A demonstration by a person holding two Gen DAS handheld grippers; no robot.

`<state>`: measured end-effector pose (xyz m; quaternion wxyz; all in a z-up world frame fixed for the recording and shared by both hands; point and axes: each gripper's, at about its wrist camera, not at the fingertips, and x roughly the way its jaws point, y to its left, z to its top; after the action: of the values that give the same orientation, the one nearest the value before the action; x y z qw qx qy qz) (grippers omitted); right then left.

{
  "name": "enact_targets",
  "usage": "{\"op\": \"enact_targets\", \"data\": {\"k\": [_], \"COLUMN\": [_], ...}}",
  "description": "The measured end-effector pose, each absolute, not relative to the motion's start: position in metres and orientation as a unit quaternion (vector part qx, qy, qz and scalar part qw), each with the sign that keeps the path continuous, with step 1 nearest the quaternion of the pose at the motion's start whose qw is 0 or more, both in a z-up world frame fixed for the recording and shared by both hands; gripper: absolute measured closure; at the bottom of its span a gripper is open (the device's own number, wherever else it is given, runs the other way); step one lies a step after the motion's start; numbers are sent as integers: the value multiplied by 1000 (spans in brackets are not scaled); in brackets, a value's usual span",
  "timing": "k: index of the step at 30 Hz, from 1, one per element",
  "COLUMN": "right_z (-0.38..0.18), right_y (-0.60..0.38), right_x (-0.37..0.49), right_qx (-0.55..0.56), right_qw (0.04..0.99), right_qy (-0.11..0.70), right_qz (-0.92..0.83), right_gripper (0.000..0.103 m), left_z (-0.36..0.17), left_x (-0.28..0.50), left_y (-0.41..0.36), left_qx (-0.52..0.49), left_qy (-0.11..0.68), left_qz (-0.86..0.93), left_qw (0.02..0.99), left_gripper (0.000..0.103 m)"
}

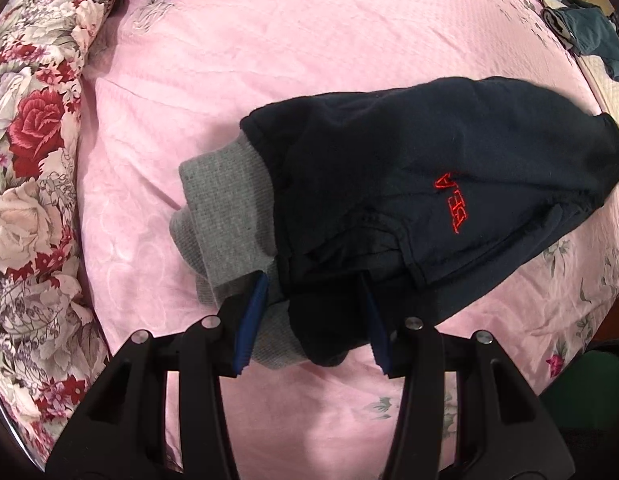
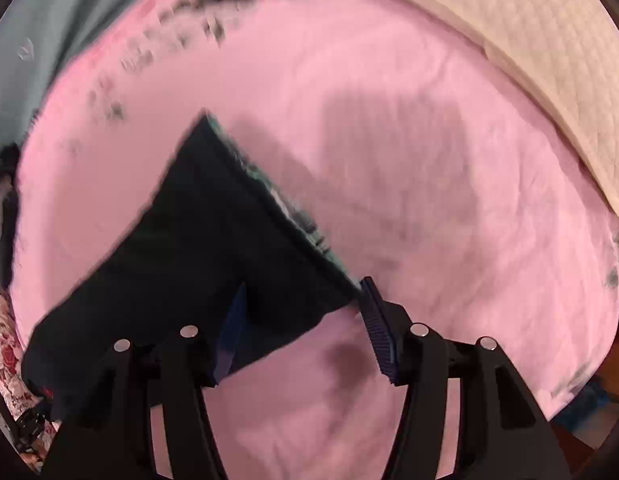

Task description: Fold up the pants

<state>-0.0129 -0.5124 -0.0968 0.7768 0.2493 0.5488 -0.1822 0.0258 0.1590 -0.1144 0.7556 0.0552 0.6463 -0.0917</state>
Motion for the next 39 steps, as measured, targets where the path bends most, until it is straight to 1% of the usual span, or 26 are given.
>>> {"op": "enact_targets", "data": {"k": [3,6,10,11,12,13,14,15,16,17,18,19,20,21,22,23,26,27,29,30,32,33,34,35,37,39], "right_z": [-62,-46,-67,-77,-92,-107,-117,-118,-111,-102,-85,-68,-57,-46,-40,-36,-36,-36,-37,-37,-41,-43,-46,-49,-55,-63], "right_y": [-517,-505,-493,-491,-491,-496,-504,-510,-508,-501,-485,-467,-453,-434,-419,-407,-364,-351,-335,-332,-329,-329,-331,-333,-341,-348], "right_x": [-23,-6,37,45,57,65,66,65,65,65,61,54,50,45,44,44,44,44,44,43,40,37,36,34,30,25], "right_qx": [250,193,162,153,137,127,138,168,167,150,110,76,59,37,26,23,5,-7,-9,-7,-2,3,6,8,20,28], "right_qw": [807,833,827,823,812,799,792,785,784,789,805,827,840,854,862,867,873,875,876,875,871,869,866,864,858,850], "right_qy": [499,489,518,527,546,563,565,559,556,550,530,499,483,469,463,460,471,472,474,477,485,490,495,498,508,519], "right_qz": [-192,-170,-149,-150,-153,-170,-186,-208,-220,-229,-244,-247,-238,-221,-208,-188,-126,-110,-90,-84,-73,-71,-71,-72,-75,-79], "right_gripper": [42,38,38,42,60,69,68,64,64,59,44,39,36,34,33,32,32,32,32,32,32,32,32,32,32,32], "left_z": [-111,-109,-104,-102,-100,-99,-98,-98,-98,-97,-93,-88,-79,-72,-65,-60,-65,-68,-77,-82,-89,-91,-92,-94,-91,-84], "left_x": [28,30,28,26,24,23,22,22,21,21,21,20,16,12,7,2,-5,-6,-6,-4,0,0,1,4,5,4], "left_y": [160,161,159,158,156,155,156,158,160,162,167,171,175,178,182,185,190,191,194,194,195,193,193,193,185,170], "left_qx": [62,64,67,69,71,74,75,73,68,60,44,33,20,16,12,4,-21,-26,-37,-48,-71,-75,-78,-81,-58,-8], "left_qy": [650,649,646,644,642,640,639,639,639,638,638,634,624,615,606,600,610,611,617,624,633,635,636,637,629,624], "left_qz": [-100,-105,-106,-106,-104,-100,-96,-93,-91,-88,-81,-75,-69,-66,-64,-60,-54,-49,-40,-37,-35,-31,-25,-16,-8,-9], "left_qw": [751,750,753,755,756,758,759,760,761,762,765,769,778,785,793,798,791,790,785,779,770,768,768,766,775,782], "left_gripper": [55,55,55,55,54,51,50,48,48,48,48,48,43,37,25,23,23,24,33,36,48,49,55,65,77,82]}}
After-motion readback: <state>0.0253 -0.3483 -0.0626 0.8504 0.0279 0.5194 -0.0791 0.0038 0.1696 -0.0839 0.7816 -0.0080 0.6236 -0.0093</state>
